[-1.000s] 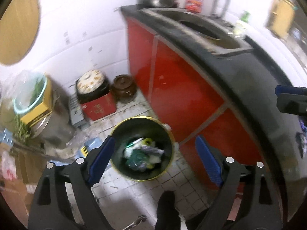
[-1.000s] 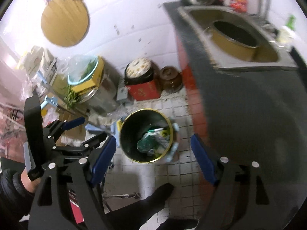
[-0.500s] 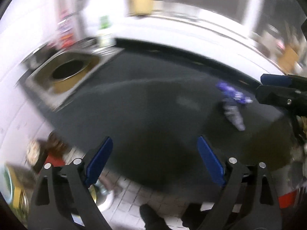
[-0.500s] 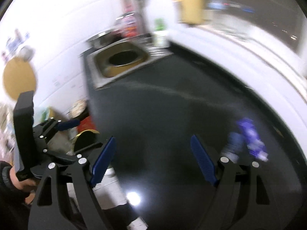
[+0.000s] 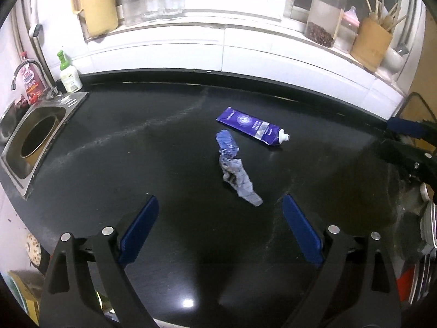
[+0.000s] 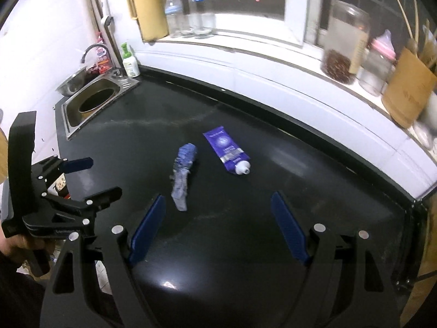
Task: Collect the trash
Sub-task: 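Grasp the blue cloth with the left tool while the right tool grasps the purple toothpaste tube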
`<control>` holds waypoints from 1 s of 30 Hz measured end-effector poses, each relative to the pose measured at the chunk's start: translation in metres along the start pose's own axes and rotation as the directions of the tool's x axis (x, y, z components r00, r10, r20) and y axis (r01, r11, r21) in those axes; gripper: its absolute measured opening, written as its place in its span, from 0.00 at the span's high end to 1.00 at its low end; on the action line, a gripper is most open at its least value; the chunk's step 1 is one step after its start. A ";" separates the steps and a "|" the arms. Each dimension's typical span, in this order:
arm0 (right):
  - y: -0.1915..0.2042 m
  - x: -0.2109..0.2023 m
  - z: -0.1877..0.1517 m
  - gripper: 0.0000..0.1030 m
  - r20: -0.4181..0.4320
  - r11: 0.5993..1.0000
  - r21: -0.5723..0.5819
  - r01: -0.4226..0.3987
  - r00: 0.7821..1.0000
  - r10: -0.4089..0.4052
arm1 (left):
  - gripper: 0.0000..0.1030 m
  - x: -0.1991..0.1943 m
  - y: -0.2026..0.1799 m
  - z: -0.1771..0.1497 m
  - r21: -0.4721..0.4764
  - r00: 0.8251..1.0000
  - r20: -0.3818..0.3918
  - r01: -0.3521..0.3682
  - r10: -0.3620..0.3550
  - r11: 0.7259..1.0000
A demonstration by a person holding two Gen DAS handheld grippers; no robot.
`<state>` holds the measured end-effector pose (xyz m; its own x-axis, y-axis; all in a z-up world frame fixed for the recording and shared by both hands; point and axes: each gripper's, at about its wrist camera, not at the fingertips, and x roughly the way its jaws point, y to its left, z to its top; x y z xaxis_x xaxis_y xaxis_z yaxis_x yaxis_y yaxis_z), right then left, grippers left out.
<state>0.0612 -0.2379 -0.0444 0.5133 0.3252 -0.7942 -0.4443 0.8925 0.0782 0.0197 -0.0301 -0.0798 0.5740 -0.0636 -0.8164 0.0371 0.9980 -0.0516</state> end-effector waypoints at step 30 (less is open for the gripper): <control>-0.029 0.216 0.035 0.25 -0.227 0.985 -0.146 -0.090 0.972 0.056 | 0.13 0.165 -0.019 0.010 -0.022 0.990 -0.115 -0.080 0.076 0.997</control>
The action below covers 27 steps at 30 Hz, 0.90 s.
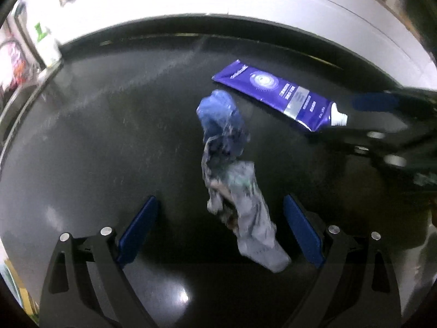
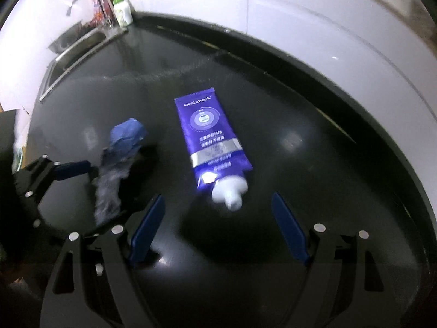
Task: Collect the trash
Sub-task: 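Grasp the blue cloth with the left tool while the right tool grasps the purple toothpaste tube, then carry the blue cloth and toothpaste tube to the bin and release both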
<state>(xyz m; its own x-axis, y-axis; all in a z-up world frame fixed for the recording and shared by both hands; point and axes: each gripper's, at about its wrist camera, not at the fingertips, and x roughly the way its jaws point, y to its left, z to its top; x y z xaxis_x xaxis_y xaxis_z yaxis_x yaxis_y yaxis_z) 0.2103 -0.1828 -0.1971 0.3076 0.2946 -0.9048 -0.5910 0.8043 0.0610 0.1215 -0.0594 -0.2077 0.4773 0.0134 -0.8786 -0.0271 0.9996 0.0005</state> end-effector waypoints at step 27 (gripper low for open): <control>0.003 -0.020 0.023 0.50 0.079 1.000 0.012 0.007 0.997 -0.008 | 0.76 -0.022 0.023 0.048 -0.032 0.999 0.034 0.018 -0.017 0.999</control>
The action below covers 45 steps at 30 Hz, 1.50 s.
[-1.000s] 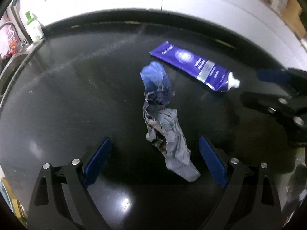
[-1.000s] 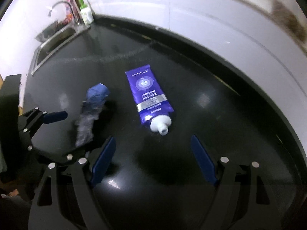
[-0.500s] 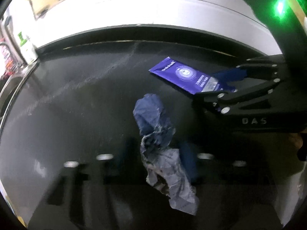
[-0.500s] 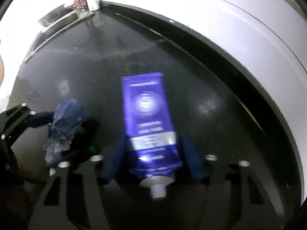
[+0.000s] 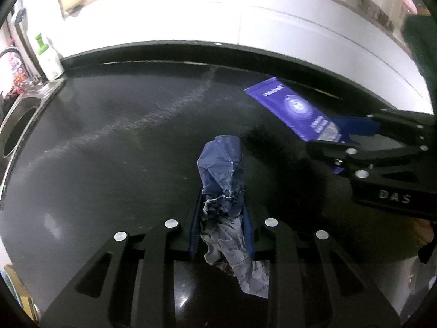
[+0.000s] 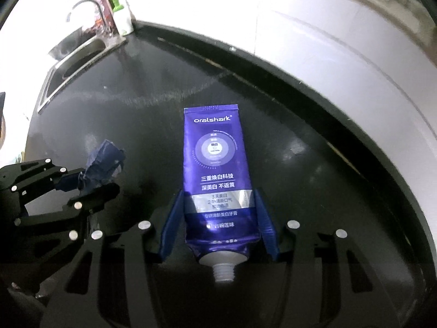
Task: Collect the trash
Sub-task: 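Carry the blue cloth and toothpaste tube to the bin and release both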
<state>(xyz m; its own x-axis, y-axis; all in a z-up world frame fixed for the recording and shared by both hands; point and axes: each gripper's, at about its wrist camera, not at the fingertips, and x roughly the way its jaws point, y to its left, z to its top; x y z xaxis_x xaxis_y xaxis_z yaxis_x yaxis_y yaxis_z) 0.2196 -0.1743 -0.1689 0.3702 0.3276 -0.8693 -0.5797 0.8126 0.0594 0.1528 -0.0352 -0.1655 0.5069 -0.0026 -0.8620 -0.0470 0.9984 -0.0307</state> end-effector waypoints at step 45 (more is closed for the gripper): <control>0.455 -0.073 0.008 0.50 -0.088 0.795 -0.438 -0.419 0.900 0.426 | 0.76 -0.248 0.327 -0.254 -0.567 0.895 -0.071 -0.399 0.440 0.720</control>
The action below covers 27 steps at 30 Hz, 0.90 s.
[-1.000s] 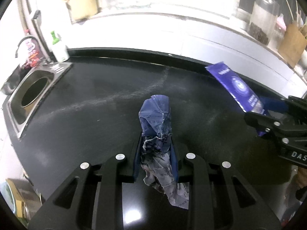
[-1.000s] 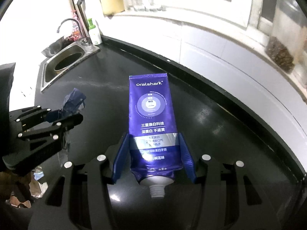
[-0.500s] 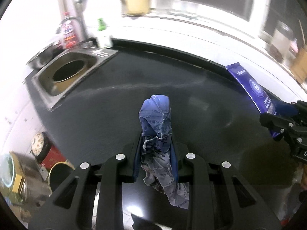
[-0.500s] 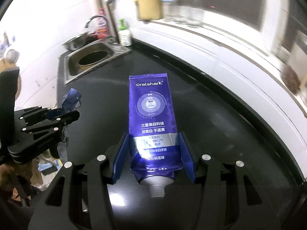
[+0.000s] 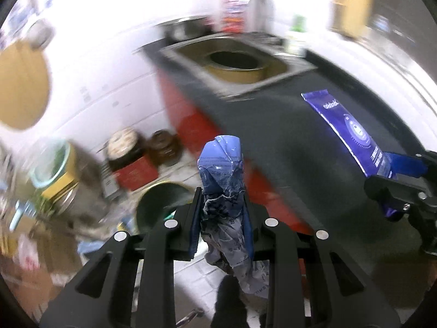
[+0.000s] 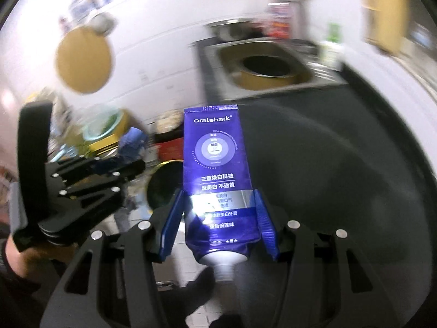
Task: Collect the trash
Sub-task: 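Carry the blue cloth and toothpaste tube to the bin and release both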
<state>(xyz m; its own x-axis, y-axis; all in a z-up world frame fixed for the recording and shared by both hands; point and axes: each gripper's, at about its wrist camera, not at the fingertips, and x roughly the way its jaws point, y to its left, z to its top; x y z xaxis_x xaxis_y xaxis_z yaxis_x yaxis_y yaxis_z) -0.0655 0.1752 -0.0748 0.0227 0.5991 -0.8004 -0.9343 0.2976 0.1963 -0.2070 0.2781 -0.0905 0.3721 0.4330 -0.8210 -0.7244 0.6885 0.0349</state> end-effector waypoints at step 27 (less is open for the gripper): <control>0.110 0.261 0.082 0.24 -0.320 0.995 -0.019 -0.097 0.944 0.086 | 0.36 0.168 0.174 -0.032 -0.214 0.987 -0.160 -0.036 0.001 0.976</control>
<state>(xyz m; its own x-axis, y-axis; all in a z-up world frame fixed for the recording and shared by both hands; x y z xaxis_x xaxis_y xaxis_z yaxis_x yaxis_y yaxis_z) -0.1329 0.4250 -0.2154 -0.1726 0.3531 -0.9195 -0.9386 0.2242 0.2623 -0.2891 0.4524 -0.2405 0.2731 0.3350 -0.9017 -0.8449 0.5317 -0.0584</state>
